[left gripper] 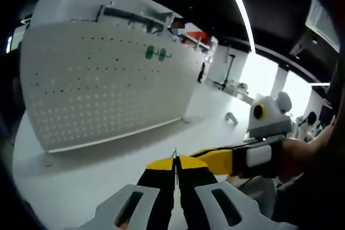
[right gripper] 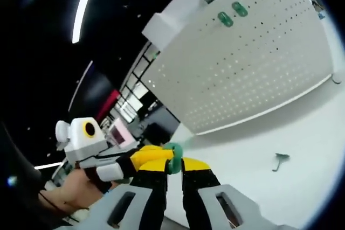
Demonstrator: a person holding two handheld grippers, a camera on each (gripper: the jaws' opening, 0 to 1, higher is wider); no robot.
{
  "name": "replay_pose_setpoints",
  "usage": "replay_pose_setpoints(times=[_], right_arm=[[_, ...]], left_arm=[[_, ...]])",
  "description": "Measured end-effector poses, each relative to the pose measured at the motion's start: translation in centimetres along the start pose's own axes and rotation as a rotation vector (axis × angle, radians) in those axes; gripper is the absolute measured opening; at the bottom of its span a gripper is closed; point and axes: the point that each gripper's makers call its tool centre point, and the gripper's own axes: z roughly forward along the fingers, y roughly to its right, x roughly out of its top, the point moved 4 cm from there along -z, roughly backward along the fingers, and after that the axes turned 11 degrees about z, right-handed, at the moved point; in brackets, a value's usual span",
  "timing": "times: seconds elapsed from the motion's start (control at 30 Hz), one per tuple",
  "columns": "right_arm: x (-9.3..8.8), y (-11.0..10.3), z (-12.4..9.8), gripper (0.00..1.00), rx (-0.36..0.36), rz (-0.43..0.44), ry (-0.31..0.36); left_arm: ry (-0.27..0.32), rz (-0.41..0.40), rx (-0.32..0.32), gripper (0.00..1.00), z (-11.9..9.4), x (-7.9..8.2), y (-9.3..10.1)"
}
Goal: Insert the hook assembly into the mounting plate slot until the hook locks in place.
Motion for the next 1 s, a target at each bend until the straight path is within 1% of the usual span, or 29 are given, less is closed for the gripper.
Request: replay_pose_setpoints(times=[0.1,0.2,0.27,0.33,0.43,0.57,0.63,0.77,0.9,0.97,1.0], right_arm=[[0.07,-0.1,0.08,0.06,0.005,0.005,0.005],[0.07,-0.25,0.19,0.03,0.014,0.008,0.006],[0.01,-0.46,0.26,0.01,0.025,0.028,0.0],[0.21,-0.45,0.27,0.02,0.031,0.057,0.009],[0.37,-0.54,0.31,0.01,0.031,0.063,0.006],[0.51,-0.6,0.36,0.01,0.026,0.033,-0.002],[0.61,-0.64,0.29,0.01,0.024,0.004,-0.003],[0.43,-0.48,0.35,0.0,0.003,-0.081,-0.01],[0.55,-0.49,0.31,0.0,0.005,-0.103,-0.008],[0.59,-0.55,0.3,0.0,0.001,-0.123,-0.009],[0.67,-0.57,0.32,0.0,0.001,-0.132,-0.007]], left_arm=[[0.005,-0.006,0.0,0.01,-0.02,0.05,-0.09],[0.012,0.002,0.007,0.01,-0.08,0.19,-0.1],[0.016,0.007,0.011,0.01,-0.13,0.23,-0.15],[0.024,0.006,0.012,0.01,-0.2,0.34,-0.2],[0.032,0.014,0.017,0.01,-0.21,0.52,-0.21],[0.039,0.015,0.022,0.01,-0.18,0.62,-0.24],[0.043,0.016,0.02,0.01,-0.15,0.67,-0.21],[0.04,0.024,0.02,0.02,0.11,0.36,-0.24],[0.047,0.017,0.016,0.02,0.01,0.43,-0.23],[0.045,0.034,0.012,0.03,0.01,0.49,-0.22],[0.048,0.061,0.013,0.03,-0.06,0.62,-0.17]])
